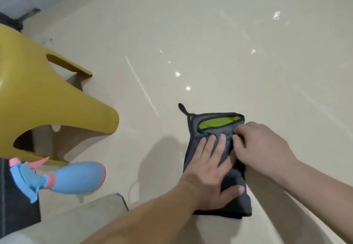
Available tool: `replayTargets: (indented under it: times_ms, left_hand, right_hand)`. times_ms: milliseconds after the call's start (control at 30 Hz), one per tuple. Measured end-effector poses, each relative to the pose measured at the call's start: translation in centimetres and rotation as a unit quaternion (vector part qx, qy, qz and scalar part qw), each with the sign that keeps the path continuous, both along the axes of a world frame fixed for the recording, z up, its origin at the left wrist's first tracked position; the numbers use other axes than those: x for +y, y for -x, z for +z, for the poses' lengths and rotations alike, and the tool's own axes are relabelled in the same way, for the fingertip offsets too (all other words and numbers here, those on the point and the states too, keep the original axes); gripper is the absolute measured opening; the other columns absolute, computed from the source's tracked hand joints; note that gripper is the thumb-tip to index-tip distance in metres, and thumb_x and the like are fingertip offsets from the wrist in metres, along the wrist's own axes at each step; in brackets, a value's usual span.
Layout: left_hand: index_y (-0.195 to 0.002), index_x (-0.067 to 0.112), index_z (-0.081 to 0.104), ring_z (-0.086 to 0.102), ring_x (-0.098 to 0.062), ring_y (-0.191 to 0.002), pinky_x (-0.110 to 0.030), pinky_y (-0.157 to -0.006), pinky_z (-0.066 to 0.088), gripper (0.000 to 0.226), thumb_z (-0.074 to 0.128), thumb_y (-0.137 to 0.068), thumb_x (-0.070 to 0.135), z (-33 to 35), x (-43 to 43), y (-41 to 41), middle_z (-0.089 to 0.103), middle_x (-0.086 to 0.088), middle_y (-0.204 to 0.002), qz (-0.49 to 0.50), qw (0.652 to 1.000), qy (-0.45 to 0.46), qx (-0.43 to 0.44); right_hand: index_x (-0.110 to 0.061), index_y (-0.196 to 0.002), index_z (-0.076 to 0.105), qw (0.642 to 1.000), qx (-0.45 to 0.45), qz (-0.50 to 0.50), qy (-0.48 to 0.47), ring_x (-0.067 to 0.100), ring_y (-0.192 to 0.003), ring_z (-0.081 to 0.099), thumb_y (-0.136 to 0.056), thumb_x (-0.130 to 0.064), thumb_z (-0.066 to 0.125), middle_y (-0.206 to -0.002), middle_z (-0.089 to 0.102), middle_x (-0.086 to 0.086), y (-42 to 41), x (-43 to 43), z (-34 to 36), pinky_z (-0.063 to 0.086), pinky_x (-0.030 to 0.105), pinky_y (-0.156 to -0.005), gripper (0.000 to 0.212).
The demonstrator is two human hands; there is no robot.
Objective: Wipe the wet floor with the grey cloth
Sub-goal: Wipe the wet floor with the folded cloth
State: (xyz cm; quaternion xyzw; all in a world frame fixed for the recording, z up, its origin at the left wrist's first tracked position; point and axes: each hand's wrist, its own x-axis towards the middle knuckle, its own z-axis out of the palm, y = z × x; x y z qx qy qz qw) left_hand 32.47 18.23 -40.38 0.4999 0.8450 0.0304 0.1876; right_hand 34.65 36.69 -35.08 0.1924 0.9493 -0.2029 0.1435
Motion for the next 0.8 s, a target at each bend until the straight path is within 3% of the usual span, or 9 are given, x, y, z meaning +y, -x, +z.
replayTargets:
  times_ms: [100, 167, 267, 367, 433, 533, 633, 733, 800]
  left_hand:
    - [-0.163, 0.030, 0.016, -0.011, -0.029, -0.158, -0.050, -0.127, -0.002, 0.075, 0.037, -0.100, 0.066, -0.8, -2.8, 5.7, -0.004, -0.009, -0.172, -0.073, 0.997, -0.022, 0.032]
    - [-0.163, 0.032, 0.018, -0.008, -0.026, -0.158, -0.050, -0.127, 0.002, 0.074, 0.038, -0.100, 0.064, -1.3, -4.5, 8.7, 0.003, -0.007, -0.172, -0.017, 0.998, -0.033, 0.052]
    - [-0.163, 0.033, 0.010, -0.013, -0.026, -0.158, -0.051, -0.127, 0.003, 0.075, 0.025, -0.099, 0.068, -1.4, -6.8, 10.4, -0.004, -0.007, -0.172, 0.216, 0.973, 0.008, 0.082]
    - [-0.163, 0.029, -0.003, -0.016, -0.033, -0.156, -0.052, -0.126, -0.005, 0.078, 0.008, -0.098, 0.070, -1.2, -6.0, 8.9, -0.012, -0.014, -0.170, 0.444, 0.890, 0.069, 0.078]
    - [-0.163, 0.027, -0.008, -0.017, -0.035, -0.156, -0.054, -0.125, -0.007, 0.078, 0.006, -0.098, 0.068, -1.2, -4.4, 7.9, -0.013, -0.017, -0.170, 0.518, 0.850, 0.076, 0.058]
    - [-0.162, 0.026, -0.009, -0.016, -0.037, -0.155, -0.054, -0.124, -0.011, 0.079, 0.008, -0.097, 0.067, -1.8, -3.6, 7.4, -0.014, -0.018, -0.169, 0.539, 0.837, 0.082, 0.047]
    - [-0.163, 0.025, -0.003, -0.011, -0.038, -0.156, -0.055, -0.124, -0.008, 0.080, 0.012, -0.097, 0.067, -2.1, -3.8, 7.5, -0.009, -0.019, -0.170, 0.533, 0.840, 0.078, 0.067]
    - [-0.163, 0.025, -0.007, -0.012, -0.038, -0.156, -0.055, -0.124, -0.009, 0.080, 0.008, -0.097, 0.067, -2.0, -3.6, 7.5, -0.009, -0.019, -0.170, 0.529, 0.841, 0.084, 0.072]
    - [-0.163, 0.026, -0.007, -0.012, -0.037, -0.156, -0.054, -0.125, -0.009, 0.079, 0.005, -0.097, 0.068, -1.9, -3.9, 7.5, -0.009, -0.018, -0.170, 0.530, 0.840, 0.092, 0.073]
  right_hand:
    - [-0.027, -0.086, 0.054, 1.000, -0.023, 0.005, -0.011, 0.023, -0.082, 0.061, -0.096, -0.040, 0.037, -0.081, 0.063, -0.008, 1.1, -0.5, 0.6, 0.053, 0.036, -0.066, 0.024]
    - [-0.032, -0.098, 0.057, 0.999, -0.029, 0.017, 0.005, 0.019, -0.085, 0.061, -0.100, -0.042, 0.037, -0.086, 0.065, -0.014, 1.9, -0.8, 1.2, 0.052, 0.035, -0.068, 0.022]
    - [-0.038, -0.114, 0.056, 0.996, -0.055, 0.046, 0.048, 0.015, -0.100, 0.058, -0.102, -0.046, 0.039, -0.103, 0.062, -0.019, 4.3, -2.5, 1.7, 0.052, 0.037, -0.078, 0.022]
    - [-0.032, -0.112, 0.060, 0.996, -0.060, 0.070, 0.019, 0.018, -0.098, 0.058, -0.101, -0.044, 0.040, -0.099, 0.060, -0.011, 6.4, -3.8, 1.4, 0.055, 0.038, -0.079, 0.026]
    - [-0.027, -0.106, 0.061, 0.993, -0.073, 0.084, -0.028, 0.021, -0.092, 0.060, -0.100, -0.043, 0.037, -0.092, 0.062, -0.008, 7.4, -4.1, 1.2, 0.055, 0.036, -0.074, 0.029]
    - [-0.029, -0.106, 0.059, 0.989, -0.102, 0.101, -0.031, 0.022, -0.089, 0.062, -0.099, -0.042, 0.038, -0.091, 0.068, -0.008, 7.8, -3.8, 1.4, 0.054, 0.034, -0.071, 0.026]
    - [-0.035, -0.116, 0.055, 0.985, -0.143, 0.083, 0.043, 0.022, -0.097, 0.063, -0.099, -0.040, 0.043, -0.103, 0.068, -0.009, 6.4, -2.7, 2.3, 0.055, 0.037, -0.082, 0.022]
    - [-0.036, -0.133, 0.054, 0.990, -0.083, 0.049, 0.105, 0.015, -0.118, 0.058, -0.102, -0.041, 0.044, -0.125, 0.064, -0.014, 3.6, -1.1, 3.4, 0.049, 0.036, -0.096, 0.033]
    - [-0.035, -0.136, 0.055, 0.992, -0.051, 0.024, 0.114, 0.013, -0.124, 0.056, -0.103, -0.043, 0.044, -0.129, 0.063, -0.016, 1.7, 0.1, 3.9, 0.048, 0.037, -0.100, 0.037]
